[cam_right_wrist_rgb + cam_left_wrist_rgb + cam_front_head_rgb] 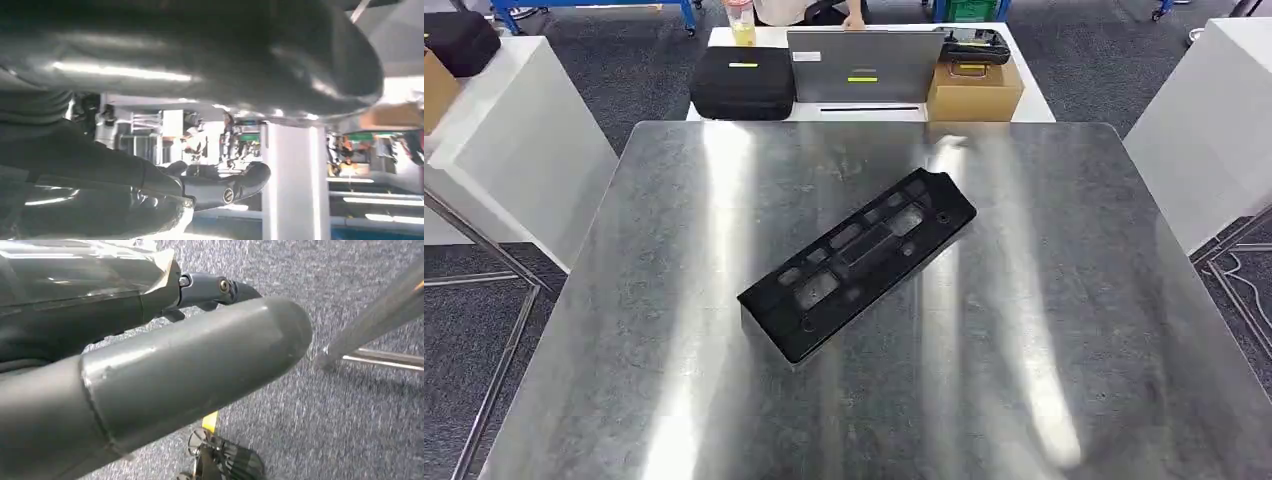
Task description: Take the parts from the cabinet and place them on the table.
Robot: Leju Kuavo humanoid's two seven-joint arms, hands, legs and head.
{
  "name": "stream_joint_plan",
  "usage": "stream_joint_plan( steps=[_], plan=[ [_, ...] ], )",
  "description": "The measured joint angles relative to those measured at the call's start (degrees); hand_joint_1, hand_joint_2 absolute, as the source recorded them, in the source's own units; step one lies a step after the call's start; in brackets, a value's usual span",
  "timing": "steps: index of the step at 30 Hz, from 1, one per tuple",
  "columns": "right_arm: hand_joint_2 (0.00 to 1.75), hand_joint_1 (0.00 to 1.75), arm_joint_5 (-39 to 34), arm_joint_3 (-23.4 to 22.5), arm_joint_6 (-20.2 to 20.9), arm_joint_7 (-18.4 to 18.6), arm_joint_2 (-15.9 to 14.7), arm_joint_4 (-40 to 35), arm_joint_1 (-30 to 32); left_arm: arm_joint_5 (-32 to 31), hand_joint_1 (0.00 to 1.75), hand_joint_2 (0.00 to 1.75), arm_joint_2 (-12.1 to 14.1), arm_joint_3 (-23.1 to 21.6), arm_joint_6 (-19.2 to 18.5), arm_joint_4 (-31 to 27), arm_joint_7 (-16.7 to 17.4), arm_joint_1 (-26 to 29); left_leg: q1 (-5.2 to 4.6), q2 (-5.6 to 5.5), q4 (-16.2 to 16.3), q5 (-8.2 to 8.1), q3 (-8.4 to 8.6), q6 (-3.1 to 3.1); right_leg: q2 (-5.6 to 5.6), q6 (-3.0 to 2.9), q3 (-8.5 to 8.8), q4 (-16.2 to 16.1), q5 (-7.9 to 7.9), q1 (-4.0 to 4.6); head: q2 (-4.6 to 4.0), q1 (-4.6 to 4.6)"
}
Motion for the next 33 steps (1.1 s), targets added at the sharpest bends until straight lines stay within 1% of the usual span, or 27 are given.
stream_joint_plan(
  steps=[1,2,4,7,9,10,11,12,13,14,15,16,17,18,20,22,23,26,28,29,33],
  plan=[
    [0.00,0.00,0.80,-2.59,0.00,-0.49,0.16,-1.15,2.91,-0.04,0.00,0.00,0.00,0.02,-0.20,0.00,0.07,0.01,-0.09,-0.01,-0.01,-0.04,0.01,0.01,0.00,-0.01,0.00,0.00,-0.02,0.00,0.00,-0.02],
    [0.00,0.00,1.56,-6.60,-0.02,-1.35,0.65,-3.06,5.99,-0.04,0.00,0.00,0.00,0.09,-0.55,0.04,0.11,0.00,-0.18,0.01,-0.01,-0.06,0.02,0.04,0.04,0.00,-0.04,0.00,-0.03,0.00,0.00,-0.13],
    [0.00,0.00,2.57,-11.62,-0.02,-2.67,1.49,-5.76,10.49,-0.04,0.00,0.00,0.02,0.24,-1.12,0.05,0.13,-0.01,-0.21,0.03,-0.01,-0.20,0.10,0.13,0.07,0.13,-0.02,0.00,-0.14,-0.01,0.00,-0.02],
    [0.00,0.00,3.53,-18.70,-0.04,-5.21,3.33,-10.64,16.58,-0.04,0.00,0.00,0.02,0.37,-1.97,0.05,0.50,0.00,-0.21,0.04,-0.01,-0.21,0.23,0.13,0.05,0.04,0.10,-0.01,-0.25,-0.01,0.00,-0.07],
    [0.00,0.00,4.38,-24.03,-0.07,-7.70,5.89,-14.31,21.24,-0.04,0.00,0.00,0.04,0.46,-2.67,0.07,0.70,0.00,-0.21,0.02,-0.02,-0.27,0.33,0.06,0.02,0.01,0.19,-0.01,-0.34,-0.01,0.00,-0.07],
    [0.00,0.00,4.71,-26.04,-0.07,-8.80,7.05,-16.00,23.25,-0.04,0.00,0.00,0.06,0.50,-2.98,0.07,0.85,0.00,-0.21,-0.01,-0.02,-0.30,0.33,0.10,-0.01,0.11,0.27,-0.02,-0.41,0.00,0.00,-0.04],
    [0.00,0.00,5.93,-30.08,0.80,-11.08,10.06,-19.84,26.11,-0.04,0.00,0.00,0.09,0.66,-3.37,0.07,1.23,0.01,-0.22,-0.06,-0.02,-0.34,0.40,0.11,-0.06,0.13,0.32,-0.02,-0.46,0.00,0.00,-0.06],
    [0.00,0.00,7.47,-33.51,2.91,-13.15,12.57,-23.33,28.05,-0.04,0.00,0.00,0.09,0.74,-3.50,0.07,1.55,0.06,-0.22,-0.06,-0.02,-0.42,0.41,0.12,-0.08,0.12,0.36,-0.02,-0.47,-0.01,0.00,0.00],
    [0.00,0.00,8.28,-35.05,4.14,-14.20,13.85,-24.85,29.12,-0.04,0.00,0.00,0.13,0.79,-3.57,0.07,1.62,0.08,-0.24,-0.09,-0.03,-0.44,0.46,0.10,-0.07,0.10,0.34,-0.02,-0.48,-0.01,0.00,0.00],
    [0.00,0.00,10.71,-40.11,8.30,-17.82,17.49,-30.11,30.56,-0.04,0.00,0.00,0.20,0.85,-3.98,0.07,1.79,0.06,-0.27,-0.05,-0.03,-0.46,0.48,0.11,-0.03,0.09,0.34,-0.02,-0.49,-0.02,0.00,-0.07],
    [0.00,0.00,11.95,-43.05,10.50,-19.82,19.18,-32.74,31.16,-0.07,0.00,0.00,0.26,0.85,-4.11,0.07,1.84,0.06,-0.27,-0.04,-0.03,-0.47,0.49,0.10,-0.02,0.08,0.35,-0.02,-0.49,-0.02,0.00,-0.07],
    [0.00,0.00,13.70,-47.05,13.28,-22.75,21.45,-36.18,31.49,-0.11,0.00,0.00,0.35,0.87,-4.22,0.07,1.97,0.06,-0.27,-0.01,-0.03,-0.48,0.52,0.09,0.01,0.06,0.34,-0.02,-0.51,-0.02,0.00,-0.11],
    [0.00,0.00,14.86,-49.92,15.07,-24.80,22.94,-38.80,31.61,-0.13,0.00,0.00,0.37,0.92,-4.46,0.07,1.99,0.06,-0.27,0.03,-0.03,-0.49,0.53,0.08,0.01,0.03,0.32,-0.02,-0.55,-0.02,0.00,-0.07],
    [0.00,0.00,16.25,-54.61,18.41,-27.75,25.34,-43.30,31.60,-0.09,0.00,0.00,0.44,1.07,-4.64,0.07,2.01,0.07,-0.27,0.07,-0.03,-0.53,0.57,0.01,0.01,-0.05,0.34,-0.02,-0.60,-0.02,0.00,-0.09],
    [0.00,0.00,17.26,-59.22,20.53,-30.10,27.94,-47.84,31.57,0.02,0.00,0.00,0.46,1.44,-4.68,0.07,2.01,0.07,-0.26,0.08,-0.04,-0.55,0.65,-0.01,0.02,-0.05,0.41,-0.02,-0.64,-0.02,0.00,-0.02],
    [0.00,0.00,19.86,-63.20,23.04,-30.69,30.82,-52.17,31.29,0.15,0.00,0.00,0.52,1.88,-4.75,0.07,2.01,0.06,-0.26,0.26,-0.04,-0.59,0.72,-0.06,0.18,-0.05,0.43,-0.02,-0.64,-0.02,0.00,-0.04],
    [0.00,0.00,21.29,-64.86,23.54,-31.04,32.08,-53.62,31.09,0.33,0.00,0.00,0.55,2.10,-4.83,0.07,2.01,0.04,-0.27,0.32,-0.04,-0.61,0.76,-0.07,0.27,-0.05,0.45,-0.02,-0.64,-0.03,0.00,-0.07],
    [0.00,0.00,23.46,-68.21,22.82,-32.02,34.97,-55.98,31.06,0.55,0.00,0.00,0.57,2.38,-5.05,0.07,2.01,0.01,-0.28,0.40,-0.04,-0.68,0.87,-0.12,0.45,-0.04,0.48,-0.02,-0.65,-0.06,0.00,-0.07],
    [0.00,0.00,24.10,-69.95,22.47,-31.61,36.57,-56.90,31.26,0.57,0.00,0.00,0.57,2.65,-4.96,0.07,2.01,-0.01,-0.29,0.49,-0.04,-0.81,1.01,-0.15,0.54,-0.03,0.16,-0.03,-0.75,-0.07,0.00,-0.07],
    [0.00,0.00,24.18,-70.48,21.97,-30.91,37.24,-56.92,31.54,0.57,0.00,0.00,0.57,2.67,-4.92,0.07,2.01,-0.01,-0.31,0.51,-0.03,-0.94,1.15,-0.02,0.55,-0.07,0.24,-0.03,-0.88,-0.09,0.00,-0.07],
    [0.00,0.00,24.44,-72.11,21.16,-30.30,38.75,-57.17,32.09,0.55,0.00,0.00,0.57,3.06,-4.79,0.07,2.01,-0.02,-0.32,0.69,-0.03,-1.12,1.46,-0.08,0.74,-0.01,0.50,-0.03,-0.95,-0.10,0.00,-0.07]
  ],
)
